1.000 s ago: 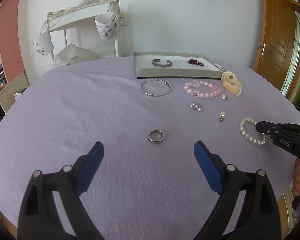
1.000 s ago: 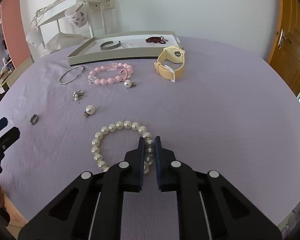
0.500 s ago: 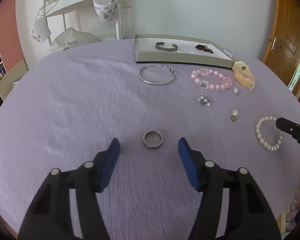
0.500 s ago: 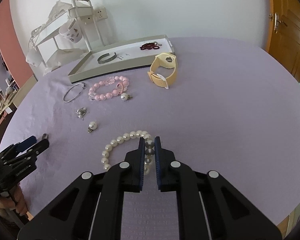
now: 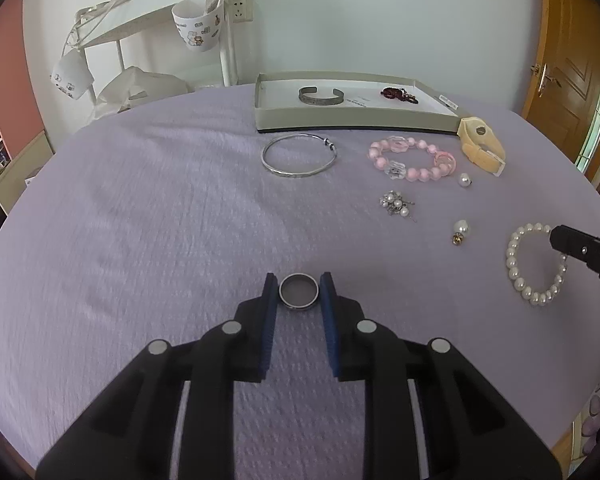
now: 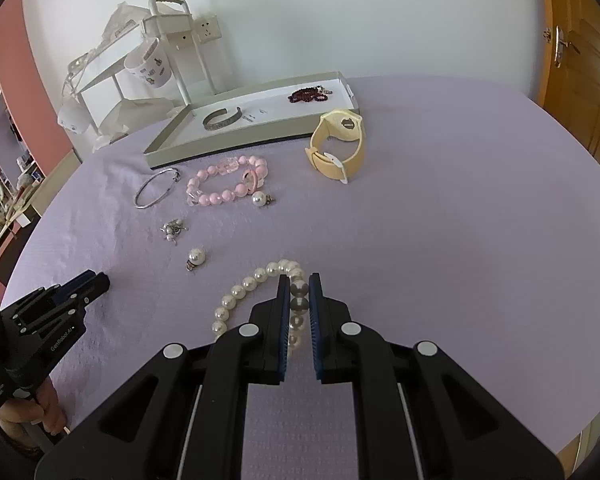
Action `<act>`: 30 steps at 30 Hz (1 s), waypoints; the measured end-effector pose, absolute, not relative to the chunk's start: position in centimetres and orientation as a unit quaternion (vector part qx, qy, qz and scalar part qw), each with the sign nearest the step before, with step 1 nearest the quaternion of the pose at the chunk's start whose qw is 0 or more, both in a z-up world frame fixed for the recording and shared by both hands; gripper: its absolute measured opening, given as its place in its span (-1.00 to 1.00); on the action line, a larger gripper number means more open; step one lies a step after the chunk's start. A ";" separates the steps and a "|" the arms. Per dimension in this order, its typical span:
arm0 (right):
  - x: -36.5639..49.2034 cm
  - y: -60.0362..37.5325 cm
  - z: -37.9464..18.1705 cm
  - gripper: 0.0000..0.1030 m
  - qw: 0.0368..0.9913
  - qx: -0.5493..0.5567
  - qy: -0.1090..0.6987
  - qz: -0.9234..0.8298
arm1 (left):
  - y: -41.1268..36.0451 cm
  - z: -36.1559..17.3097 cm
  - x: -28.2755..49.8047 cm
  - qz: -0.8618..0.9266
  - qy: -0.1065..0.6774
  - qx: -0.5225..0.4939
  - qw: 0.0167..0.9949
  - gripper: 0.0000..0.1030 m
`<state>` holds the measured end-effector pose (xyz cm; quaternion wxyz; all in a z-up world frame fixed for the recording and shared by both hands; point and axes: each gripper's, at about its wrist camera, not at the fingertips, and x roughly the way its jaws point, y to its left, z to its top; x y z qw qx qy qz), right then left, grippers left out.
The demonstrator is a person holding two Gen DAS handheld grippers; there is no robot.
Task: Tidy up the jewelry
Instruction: 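Grasp the pearl bracelet with the right tool while the left tool grasps the silver ring, then carry the pearls and ring into the tray and open both tools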
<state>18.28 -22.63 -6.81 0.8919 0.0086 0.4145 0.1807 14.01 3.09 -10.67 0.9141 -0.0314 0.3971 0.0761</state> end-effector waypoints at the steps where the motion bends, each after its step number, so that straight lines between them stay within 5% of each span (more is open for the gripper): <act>1: 18.3 -22.7 -6.7 -0.81 0.892 0.009 0.413 0.182 | 3.1 -10.6 14.0 0.077 0.397 -0.031 0.914 -0.58; 30: 19.8 -21.1 0.2 -0.81 0.911 -0.002 0.353 0.214 | 3.5 -4.0 14.5 0.063 0.342 -0.039 0.937 -0.58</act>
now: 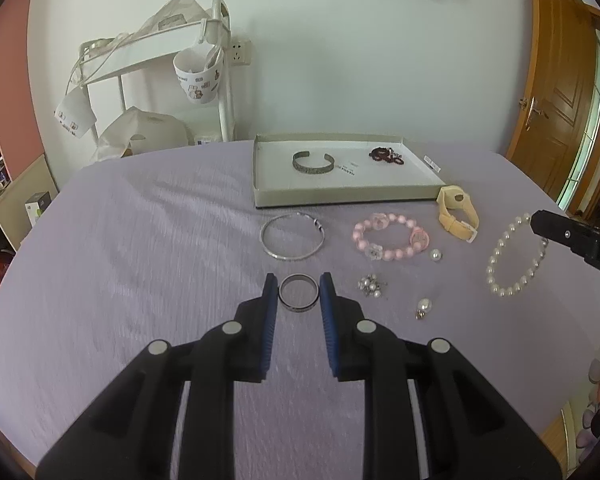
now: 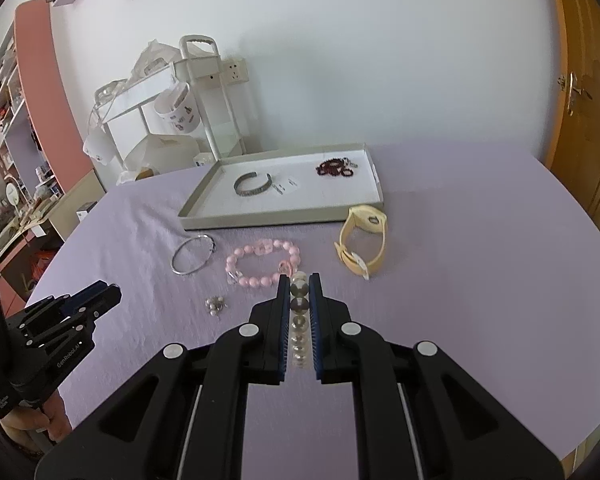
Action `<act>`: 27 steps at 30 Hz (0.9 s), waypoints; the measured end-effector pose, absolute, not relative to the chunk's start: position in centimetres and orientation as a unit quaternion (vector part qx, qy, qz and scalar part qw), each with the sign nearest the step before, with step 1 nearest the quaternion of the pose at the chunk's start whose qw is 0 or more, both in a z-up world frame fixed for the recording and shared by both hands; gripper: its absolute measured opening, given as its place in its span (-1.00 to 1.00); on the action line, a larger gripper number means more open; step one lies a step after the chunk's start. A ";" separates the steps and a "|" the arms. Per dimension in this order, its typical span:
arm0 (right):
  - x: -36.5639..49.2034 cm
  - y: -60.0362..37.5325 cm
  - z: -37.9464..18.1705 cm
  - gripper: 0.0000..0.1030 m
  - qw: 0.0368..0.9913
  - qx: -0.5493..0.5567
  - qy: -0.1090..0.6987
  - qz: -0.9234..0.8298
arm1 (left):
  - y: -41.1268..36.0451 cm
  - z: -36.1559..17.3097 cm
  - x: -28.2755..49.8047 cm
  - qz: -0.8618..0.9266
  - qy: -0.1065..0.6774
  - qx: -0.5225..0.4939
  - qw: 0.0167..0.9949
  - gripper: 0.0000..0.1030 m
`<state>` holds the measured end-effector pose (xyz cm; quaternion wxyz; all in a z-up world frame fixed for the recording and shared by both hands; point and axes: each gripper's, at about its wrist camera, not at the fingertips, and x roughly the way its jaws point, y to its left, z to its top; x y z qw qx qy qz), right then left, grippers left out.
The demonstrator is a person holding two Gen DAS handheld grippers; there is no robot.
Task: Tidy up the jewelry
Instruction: 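Carry the pearls and ring into the tray and open both tools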
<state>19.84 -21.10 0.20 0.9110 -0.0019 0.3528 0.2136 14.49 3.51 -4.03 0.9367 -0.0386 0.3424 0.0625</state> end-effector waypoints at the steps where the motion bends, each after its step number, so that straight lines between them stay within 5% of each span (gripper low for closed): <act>1: 19.9 -21.0 0.4 -0.81 0.912 -0.003 0.351 0.214 | 3.5 -3.9 14.7 0.062 0.342 -0.039 0.937 -0.58; 18: 28.7 -18.0 4.7 -0.81 0.928 -0.025 0.316 0.198 | 4.6 -0.1 21.3 0.062 0.307 -0.044 0.949 -0.58; 27: 38.4 -13.8 1.0 -0.81 0.914 -0.029 0.352 0.200 | 5.9 -0.2 28.9 0.052 0.304 -0.040 0.950 -0.58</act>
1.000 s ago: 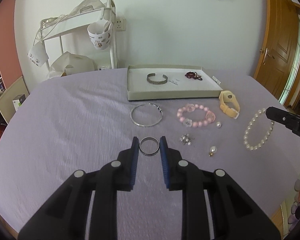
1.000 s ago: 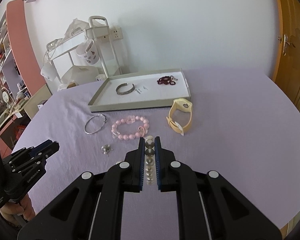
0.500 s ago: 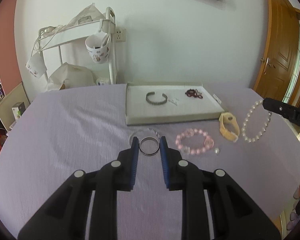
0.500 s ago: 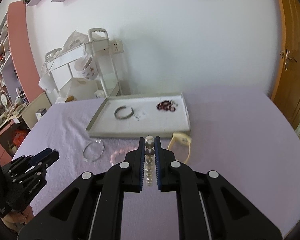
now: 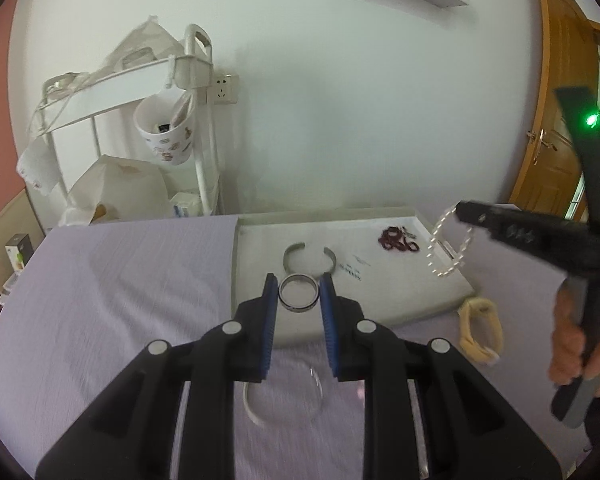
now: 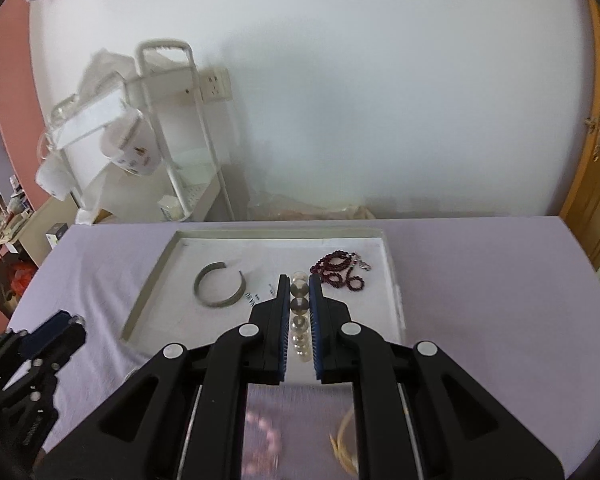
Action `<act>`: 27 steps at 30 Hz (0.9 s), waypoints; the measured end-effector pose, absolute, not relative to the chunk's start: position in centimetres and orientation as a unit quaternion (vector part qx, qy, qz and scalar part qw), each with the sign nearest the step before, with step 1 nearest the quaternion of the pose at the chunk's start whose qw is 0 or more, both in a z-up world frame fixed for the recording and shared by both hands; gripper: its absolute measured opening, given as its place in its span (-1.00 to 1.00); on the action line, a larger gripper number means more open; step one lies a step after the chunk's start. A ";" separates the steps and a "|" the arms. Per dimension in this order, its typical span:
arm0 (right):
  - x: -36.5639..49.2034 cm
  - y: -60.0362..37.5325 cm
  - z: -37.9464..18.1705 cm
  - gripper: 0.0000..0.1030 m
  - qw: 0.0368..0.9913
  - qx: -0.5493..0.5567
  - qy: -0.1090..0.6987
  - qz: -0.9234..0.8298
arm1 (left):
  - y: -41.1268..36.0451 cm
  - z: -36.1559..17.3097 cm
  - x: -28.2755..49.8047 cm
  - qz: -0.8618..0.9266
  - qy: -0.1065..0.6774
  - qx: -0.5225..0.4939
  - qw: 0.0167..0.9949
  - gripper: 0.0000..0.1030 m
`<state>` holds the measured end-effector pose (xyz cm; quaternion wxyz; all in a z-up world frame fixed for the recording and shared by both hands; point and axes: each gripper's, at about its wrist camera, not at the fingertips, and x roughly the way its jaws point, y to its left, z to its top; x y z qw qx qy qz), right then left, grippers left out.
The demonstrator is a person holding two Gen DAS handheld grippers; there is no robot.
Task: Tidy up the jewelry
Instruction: 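Carry the pearls and ring into the tray and open both tools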
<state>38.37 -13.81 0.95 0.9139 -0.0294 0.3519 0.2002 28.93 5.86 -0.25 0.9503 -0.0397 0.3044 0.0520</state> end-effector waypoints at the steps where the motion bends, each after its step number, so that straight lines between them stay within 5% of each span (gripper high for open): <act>1: 39.0 -13.6 0.5 -0.81 0.912 -0.028 0.357 0.199 | 6.0 -0.4 29.7 0.052 0.307 -0.041 0.949 -0.58; 10: 42.2 -13.5 -2.4 -0.75 0.901 -0.031 0.378 0.208 | 6.9 -1.9 34.7 0.048 0.313 -0.035 0.948 -0.58; 15: 42.0 -14.1 -2.8 -0.38 0.904 -0.037 0.372 0.206 | 7.0 -2.8 36.1 0.045 0.321 -0.048 0.945 -0.58; 27: 41.9 -16.0 -2.8 -0.38 0.907 -0.025 0.366 0.206 | 6.0 -5.3 40.3 0.044 0.340 -0.048 0.938 -0.58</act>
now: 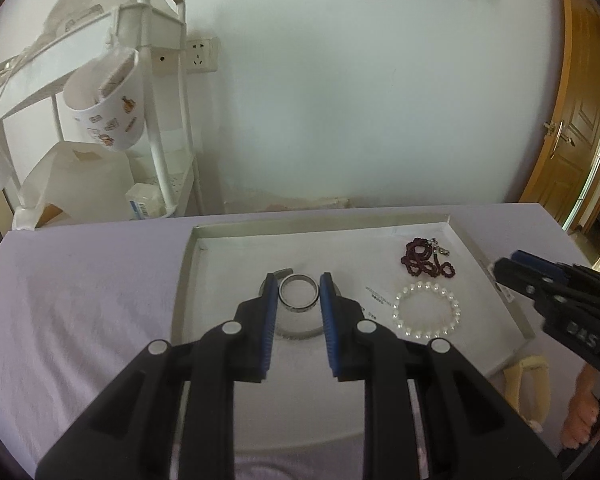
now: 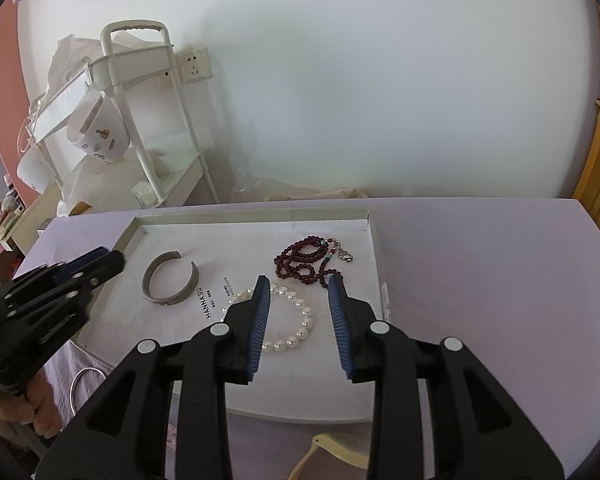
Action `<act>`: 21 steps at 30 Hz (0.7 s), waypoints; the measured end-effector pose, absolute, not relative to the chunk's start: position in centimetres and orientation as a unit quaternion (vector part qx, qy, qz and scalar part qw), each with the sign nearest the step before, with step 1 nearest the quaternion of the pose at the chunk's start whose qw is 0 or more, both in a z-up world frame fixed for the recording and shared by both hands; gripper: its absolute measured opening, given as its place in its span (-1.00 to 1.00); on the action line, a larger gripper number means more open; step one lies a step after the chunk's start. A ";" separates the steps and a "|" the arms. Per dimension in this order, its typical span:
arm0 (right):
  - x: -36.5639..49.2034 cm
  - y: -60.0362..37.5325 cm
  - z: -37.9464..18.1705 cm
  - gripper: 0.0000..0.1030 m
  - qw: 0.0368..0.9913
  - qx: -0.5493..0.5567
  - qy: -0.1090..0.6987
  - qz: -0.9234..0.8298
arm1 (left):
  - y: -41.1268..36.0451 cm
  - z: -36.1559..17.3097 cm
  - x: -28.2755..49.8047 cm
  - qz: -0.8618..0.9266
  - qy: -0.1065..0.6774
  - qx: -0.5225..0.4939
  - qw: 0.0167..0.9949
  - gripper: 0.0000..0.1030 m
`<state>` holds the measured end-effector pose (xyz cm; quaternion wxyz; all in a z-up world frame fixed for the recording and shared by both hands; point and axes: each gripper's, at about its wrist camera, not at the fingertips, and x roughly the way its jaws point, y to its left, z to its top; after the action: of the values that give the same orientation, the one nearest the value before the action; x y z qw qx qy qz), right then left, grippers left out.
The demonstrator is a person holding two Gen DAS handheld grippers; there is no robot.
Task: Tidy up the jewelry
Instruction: 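Carry the pearls and ring into the tray and open both tools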
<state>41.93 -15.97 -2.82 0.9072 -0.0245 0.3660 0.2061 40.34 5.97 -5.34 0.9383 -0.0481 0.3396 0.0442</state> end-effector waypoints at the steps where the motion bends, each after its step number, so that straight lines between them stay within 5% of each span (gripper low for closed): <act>1: 41.9 -16.1 -2.8 -0.38 0.907 -0.022 0.365 0.207 | 5.9 -5.6 40.7 0.043 0.342 -0.046 0.938 -0.58; 7: 42.1 -17.3 -3.1 -0.37 0.907 -0.005 0.369 0.205 | 5.1 -6.7 42.3 0.044 0.357 -0.052 0.932 -0.52; 9: 42.1 -17.6 -3.2 -0.37 0.906 -0.003 0.371 0.204 | 5.0 -6.8 42.4 0.046 0.356 -0.048 0.932 -0.25; 14: 41.4 -18.4 -2.9 -0.35 0.907 0.001 0.370 0.200 | 4.8 -6.3 41.6 0.049 0.350 -0.046 0.935 -0.05; 21: 38.8 -19.6 -1.2 -0.07 0.915 0.003 0.352 0.199 | 6.0 -3.7 37.4 0.061 0.323 -0.045 0.943 0.24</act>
<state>38.79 -19.64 -1.20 0.9148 0.0033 0.3516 0.1987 37.44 5.97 -3.70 0.9434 -0.0453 0.3228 0.0610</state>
